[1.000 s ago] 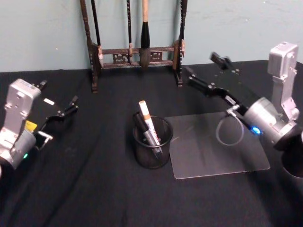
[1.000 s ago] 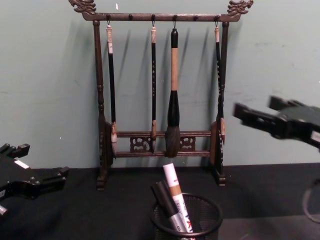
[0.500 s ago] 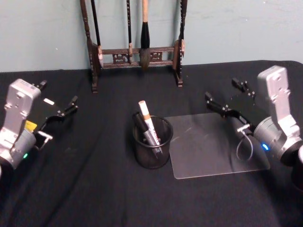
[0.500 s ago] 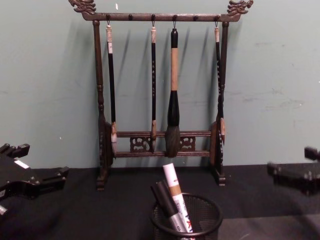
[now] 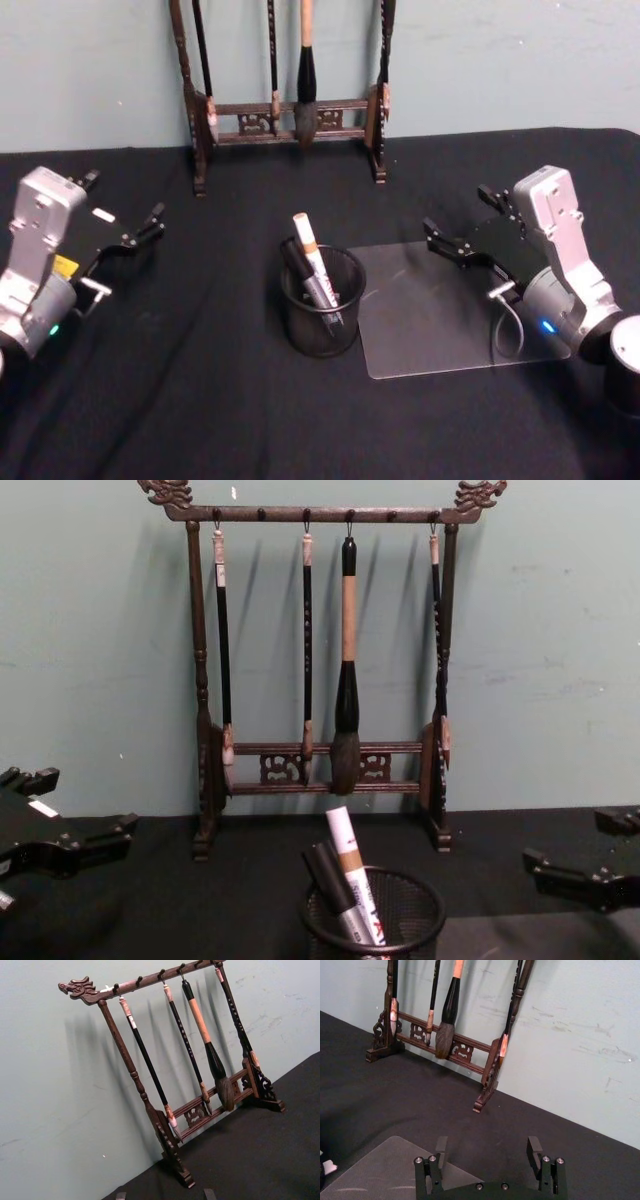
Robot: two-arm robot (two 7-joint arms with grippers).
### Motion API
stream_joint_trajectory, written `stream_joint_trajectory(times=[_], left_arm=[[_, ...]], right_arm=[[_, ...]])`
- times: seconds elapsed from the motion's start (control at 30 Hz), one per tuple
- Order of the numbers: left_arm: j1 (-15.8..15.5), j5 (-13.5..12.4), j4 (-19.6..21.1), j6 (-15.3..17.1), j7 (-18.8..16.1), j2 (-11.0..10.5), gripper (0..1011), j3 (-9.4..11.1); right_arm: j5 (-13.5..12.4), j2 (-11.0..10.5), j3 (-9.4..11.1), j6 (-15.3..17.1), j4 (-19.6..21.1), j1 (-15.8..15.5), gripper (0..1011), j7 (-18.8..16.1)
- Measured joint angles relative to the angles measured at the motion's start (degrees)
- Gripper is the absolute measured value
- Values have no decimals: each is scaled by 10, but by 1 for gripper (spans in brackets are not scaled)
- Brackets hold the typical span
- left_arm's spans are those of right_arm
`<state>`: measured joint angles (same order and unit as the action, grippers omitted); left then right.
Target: Pick up the water-based marker from the table and place it into the pen holder.
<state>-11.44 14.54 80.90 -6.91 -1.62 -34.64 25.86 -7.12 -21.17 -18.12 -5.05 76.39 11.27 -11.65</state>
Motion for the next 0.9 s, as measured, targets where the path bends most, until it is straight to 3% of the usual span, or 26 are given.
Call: stream_joint_trajectory(times=[0.9], left_arm=[[0, 0, 0, 0, 0, 0, 1001, 0]], right_arm=[[-3, -2, 1, 2, 3, 0, 1002, 0]])
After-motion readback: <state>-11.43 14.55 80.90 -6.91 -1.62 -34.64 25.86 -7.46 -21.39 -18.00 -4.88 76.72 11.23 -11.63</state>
